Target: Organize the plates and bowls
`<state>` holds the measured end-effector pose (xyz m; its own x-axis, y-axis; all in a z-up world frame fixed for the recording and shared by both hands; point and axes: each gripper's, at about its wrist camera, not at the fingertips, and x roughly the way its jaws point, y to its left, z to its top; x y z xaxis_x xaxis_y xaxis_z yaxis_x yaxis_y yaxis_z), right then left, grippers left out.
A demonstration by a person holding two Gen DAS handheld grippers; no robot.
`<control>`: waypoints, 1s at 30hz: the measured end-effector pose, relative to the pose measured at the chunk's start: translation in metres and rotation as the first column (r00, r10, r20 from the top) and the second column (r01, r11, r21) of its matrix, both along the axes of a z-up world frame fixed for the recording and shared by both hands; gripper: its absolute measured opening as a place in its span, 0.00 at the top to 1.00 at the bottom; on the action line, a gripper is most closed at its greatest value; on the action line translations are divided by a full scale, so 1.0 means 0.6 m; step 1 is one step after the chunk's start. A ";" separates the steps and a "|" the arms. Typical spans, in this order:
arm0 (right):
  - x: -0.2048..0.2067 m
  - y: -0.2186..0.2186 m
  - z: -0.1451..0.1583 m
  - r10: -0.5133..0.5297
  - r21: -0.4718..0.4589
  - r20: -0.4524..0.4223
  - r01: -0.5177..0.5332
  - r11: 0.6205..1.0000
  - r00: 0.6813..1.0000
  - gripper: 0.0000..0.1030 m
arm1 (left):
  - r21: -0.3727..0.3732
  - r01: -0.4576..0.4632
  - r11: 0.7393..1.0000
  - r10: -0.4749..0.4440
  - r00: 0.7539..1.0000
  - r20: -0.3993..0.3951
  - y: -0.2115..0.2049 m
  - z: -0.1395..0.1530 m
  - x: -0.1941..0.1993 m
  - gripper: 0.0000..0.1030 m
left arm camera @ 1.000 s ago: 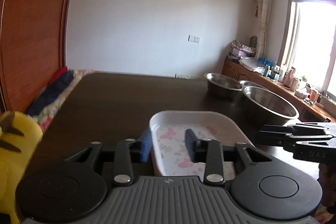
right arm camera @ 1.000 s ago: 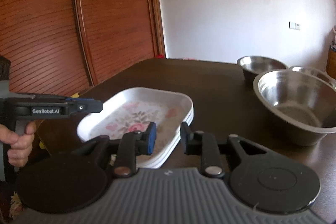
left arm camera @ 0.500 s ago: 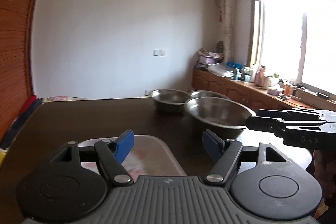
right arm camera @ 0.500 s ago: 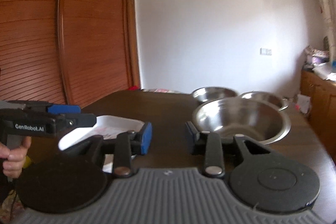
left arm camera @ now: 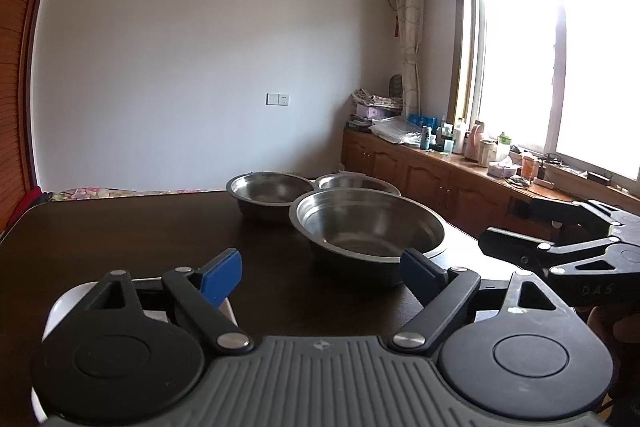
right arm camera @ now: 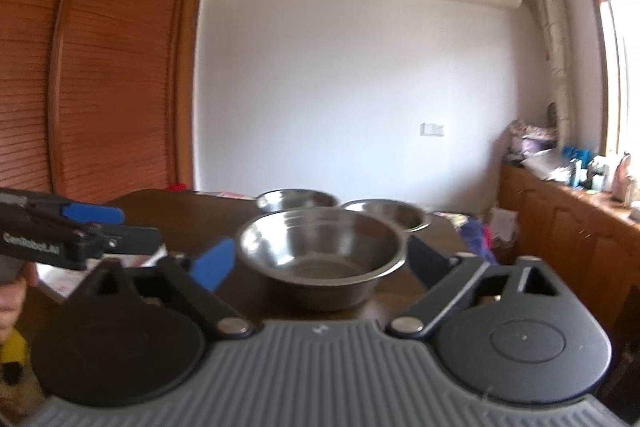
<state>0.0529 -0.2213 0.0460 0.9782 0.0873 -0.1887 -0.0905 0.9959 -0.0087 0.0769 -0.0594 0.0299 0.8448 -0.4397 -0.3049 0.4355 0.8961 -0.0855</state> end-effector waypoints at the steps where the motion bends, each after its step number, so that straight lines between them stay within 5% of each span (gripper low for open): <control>1: 0.001 -0.003 -0.002 -0.007 0.000 0.004 0.007 1.000 1.000 0.00 | 0.003 0.001 1.000 -0.001 1.000 0.002 -0.003 0.000 0.001 0.00; 16: 0.024 -0.036 -0.013 -0.005 0.049 -0.024 0.006 0.999 1.000 0.00 | 0.049 0.006 0.999 -0.004 1.000 -0.021 -0.032 0.001 0.056 0.01; 23: 0.057 -0.039 -0.012 0.003 0.053 -0.066 0.001 0.999 0.998 0.00 | 0.038 0.000 0.999 0.003 0.998 -0.065 -0.055 0.001 0.092 0.26; 27: 0.077 -0.049 -0.015 0.012 0.083 -0.106 -0.003 0.997 0.994 0.01 | 0.057 -0.018 0.998 0.022 0.996 -0.083 -0.067 -0.006 0.110 0.28; 30: 0.093 -0.058 -0.018 0.007 0.103 -0.135 0.007 0.995 0.991 0.19 | 0.067 -0.024 0.997 0.030 0.995 -0.093 -0.074 -0.011 0.118 0.29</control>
